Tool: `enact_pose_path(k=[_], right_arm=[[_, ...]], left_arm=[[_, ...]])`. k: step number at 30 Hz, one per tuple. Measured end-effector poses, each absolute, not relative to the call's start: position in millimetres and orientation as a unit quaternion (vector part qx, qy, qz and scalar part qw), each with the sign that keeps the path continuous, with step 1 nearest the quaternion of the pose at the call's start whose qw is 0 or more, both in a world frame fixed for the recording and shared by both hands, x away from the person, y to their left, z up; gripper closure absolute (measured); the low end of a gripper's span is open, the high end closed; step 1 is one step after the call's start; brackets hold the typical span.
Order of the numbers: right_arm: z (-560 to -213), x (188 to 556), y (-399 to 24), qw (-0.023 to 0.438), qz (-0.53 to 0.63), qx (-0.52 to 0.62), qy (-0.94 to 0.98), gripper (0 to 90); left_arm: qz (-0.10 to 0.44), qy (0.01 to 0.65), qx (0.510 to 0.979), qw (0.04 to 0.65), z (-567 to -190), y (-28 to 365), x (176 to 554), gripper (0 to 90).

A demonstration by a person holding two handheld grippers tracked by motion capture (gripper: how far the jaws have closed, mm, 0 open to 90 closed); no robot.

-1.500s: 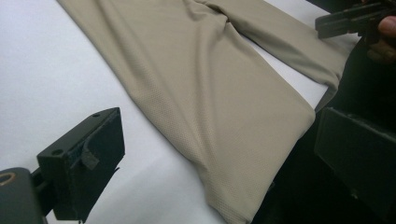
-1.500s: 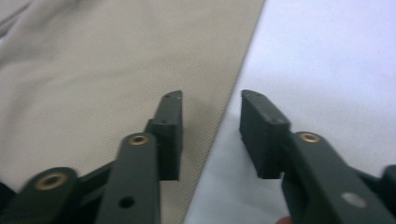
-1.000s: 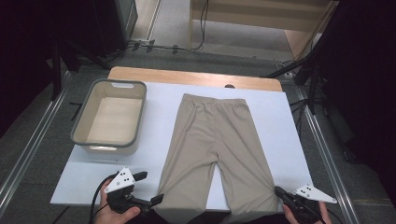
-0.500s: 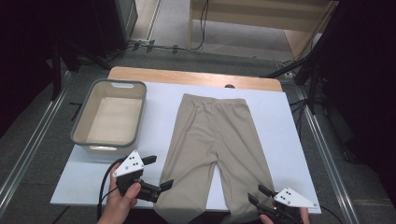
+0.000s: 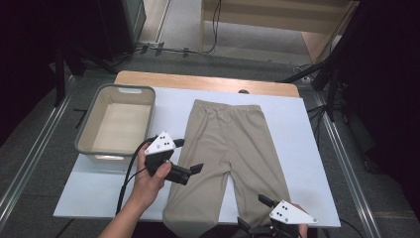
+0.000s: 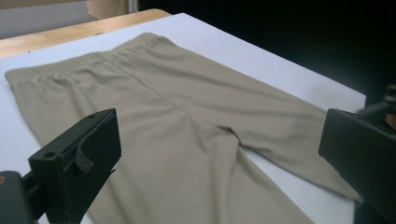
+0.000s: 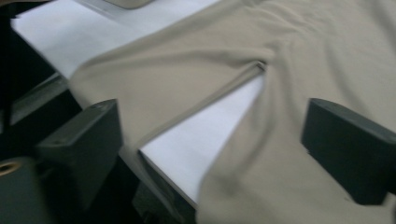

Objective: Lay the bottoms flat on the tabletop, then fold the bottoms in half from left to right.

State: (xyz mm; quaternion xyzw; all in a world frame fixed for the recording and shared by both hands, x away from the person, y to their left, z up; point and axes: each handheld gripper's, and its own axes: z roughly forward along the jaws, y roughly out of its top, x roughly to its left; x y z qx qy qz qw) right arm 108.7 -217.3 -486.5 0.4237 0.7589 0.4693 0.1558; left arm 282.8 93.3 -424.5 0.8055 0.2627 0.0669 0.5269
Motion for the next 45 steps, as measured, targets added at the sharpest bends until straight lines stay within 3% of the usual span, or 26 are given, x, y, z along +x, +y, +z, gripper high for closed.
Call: enact_pose_path(k=[31, 45], right_arm=[[-487.5, 105.5, -196.5, 0.166, 0.474, 0.389, 0.772, 0.0], [-488.9, 102.6, -192.7, 0.165, 0.470, 0.384, 0.777, 0.0]], left_arm=[[0.055, 0.295, 0.816, 0.494, -425.0, 33.1, 409.0, 0.0], [0.043, 0.322, 0.816, 0.477, -438.1, 21.1, 443.5, 0.0]])
